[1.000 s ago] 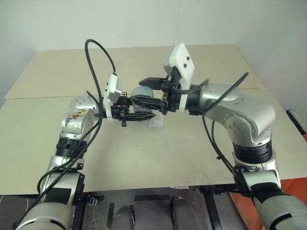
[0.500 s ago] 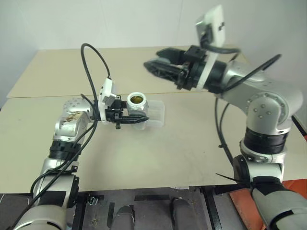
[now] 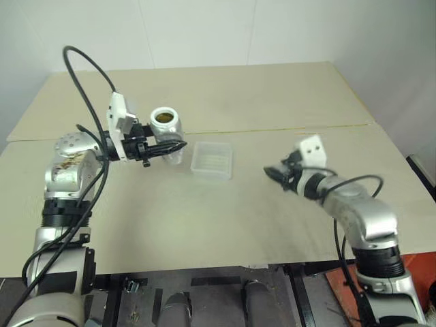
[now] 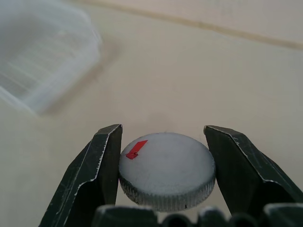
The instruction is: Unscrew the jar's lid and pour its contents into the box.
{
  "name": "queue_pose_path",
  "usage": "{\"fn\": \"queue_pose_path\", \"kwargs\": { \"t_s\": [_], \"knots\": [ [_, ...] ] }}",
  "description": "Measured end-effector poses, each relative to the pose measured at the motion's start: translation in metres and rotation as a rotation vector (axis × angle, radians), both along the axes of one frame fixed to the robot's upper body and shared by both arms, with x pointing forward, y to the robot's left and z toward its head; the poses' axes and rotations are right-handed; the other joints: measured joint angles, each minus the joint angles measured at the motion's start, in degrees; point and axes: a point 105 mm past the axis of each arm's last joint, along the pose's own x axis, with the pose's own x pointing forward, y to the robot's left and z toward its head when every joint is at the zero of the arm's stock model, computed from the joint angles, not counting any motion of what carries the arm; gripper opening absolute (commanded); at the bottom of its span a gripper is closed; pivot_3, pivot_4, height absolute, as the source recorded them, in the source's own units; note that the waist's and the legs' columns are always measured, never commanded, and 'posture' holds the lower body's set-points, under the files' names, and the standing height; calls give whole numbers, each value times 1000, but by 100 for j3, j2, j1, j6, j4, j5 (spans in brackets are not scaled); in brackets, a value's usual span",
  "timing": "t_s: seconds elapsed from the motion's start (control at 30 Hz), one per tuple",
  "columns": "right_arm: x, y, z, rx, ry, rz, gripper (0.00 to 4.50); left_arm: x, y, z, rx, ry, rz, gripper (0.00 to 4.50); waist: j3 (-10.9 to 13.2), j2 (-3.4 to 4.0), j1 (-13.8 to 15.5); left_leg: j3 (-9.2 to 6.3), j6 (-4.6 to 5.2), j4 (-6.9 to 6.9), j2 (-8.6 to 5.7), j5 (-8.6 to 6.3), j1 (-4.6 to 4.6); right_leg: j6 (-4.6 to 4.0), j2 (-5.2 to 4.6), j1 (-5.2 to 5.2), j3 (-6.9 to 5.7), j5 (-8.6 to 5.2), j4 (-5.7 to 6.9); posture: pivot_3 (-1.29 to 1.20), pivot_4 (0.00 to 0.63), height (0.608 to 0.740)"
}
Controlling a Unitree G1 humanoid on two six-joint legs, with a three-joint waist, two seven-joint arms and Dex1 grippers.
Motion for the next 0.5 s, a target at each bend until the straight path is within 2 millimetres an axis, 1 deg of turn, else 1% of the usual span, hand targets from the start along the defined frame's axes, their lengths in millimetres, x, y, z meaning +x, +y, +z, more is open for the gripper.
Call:
{"fn": "queue_pose_path", "kwargs": {
  "t_s": [0.03, 0.1, 0.13, 0.2, 0.23, 0.3, 0.33, 0.4, 0.5],
  "knots": [
    [0, -3, -4, -14, 1, -20, 2716, 0, 1, -3, 2, 1, 21, 1948, 0, 0, 9, -1, 0, 0, 0, 0, 0, 0, 0, 1, -1, 0, -2, 0, 150, 740],
    [-2, -8, -12, -28, 8, -47, 3450, 7, 4, -9, 0, -2, 104, 1948, 0, 0, 20, -1, 0, 1, 0, 0, 0, 0, 0, 3, -1, 0, -3, 0, 150, 740],
    [-3, -9, -15, -29, 13, -52, 3697, 10, 3, -12, -5, -8, 141, 1948, 0, -1, 28, -2, 0, 1, 0, 0, 3, 0, 0, 8, -2, 0, -5, 0, 150, 740],
    [-4, -9, -18, -27, 24, -50, 4355, 16, 2, -13, -10, -27, 197, 1948, 0, -1, 40, -2, -1, 1, 0, 0, 2, 0, 0, 6, -2, 0, -18, 0, 150, 740],
    [-4, -10, -18, -23, 25, -47, 4434, 18, 2, -13, -7, -37, 218, 1948, 0, -1, 44, -1, -1, 1, 0, 0, 2, 0, 0, 6, -2, 1, -42, 0, 150, 740],
    [-5, -14, -13, -16, 29, -38, 4434, 23, 1, -11, 13, -87, 271, 1948, 0, -1, 57, -1, -1, 1, -1, 0, 0, 1, -1, 7, -2, 1, -46, 0, 150, 740],
    [-5, -18, -8, -6, 32, -33, 4434, 27, -1, -10, 32, -125, 304, 1948, 0, -1, 77, 0, -1, 1, -1, 1, 0, 1, -1, 7, -2, 1, -49, 0, 150, 740],
    [-8, -20, 14, 16, 11, 9, 4434, 37, -6, -9, 74, -198, 374, 1948, 0, -1, 118, -1, -1, 1, -1, 1, 0, 1, -1, 6, -2, 2, -47, 0, 150, 740],
    [-18, -7, 60, 85, -43, 152, 4434, 56, -10, -4, 152, -324, 487, 1948, 0, -1, 152, -2, -1, 1, -1, 0, 3, 0, 0, 10, -2, 2, -49, 0, 150, 740]
  ]
}}
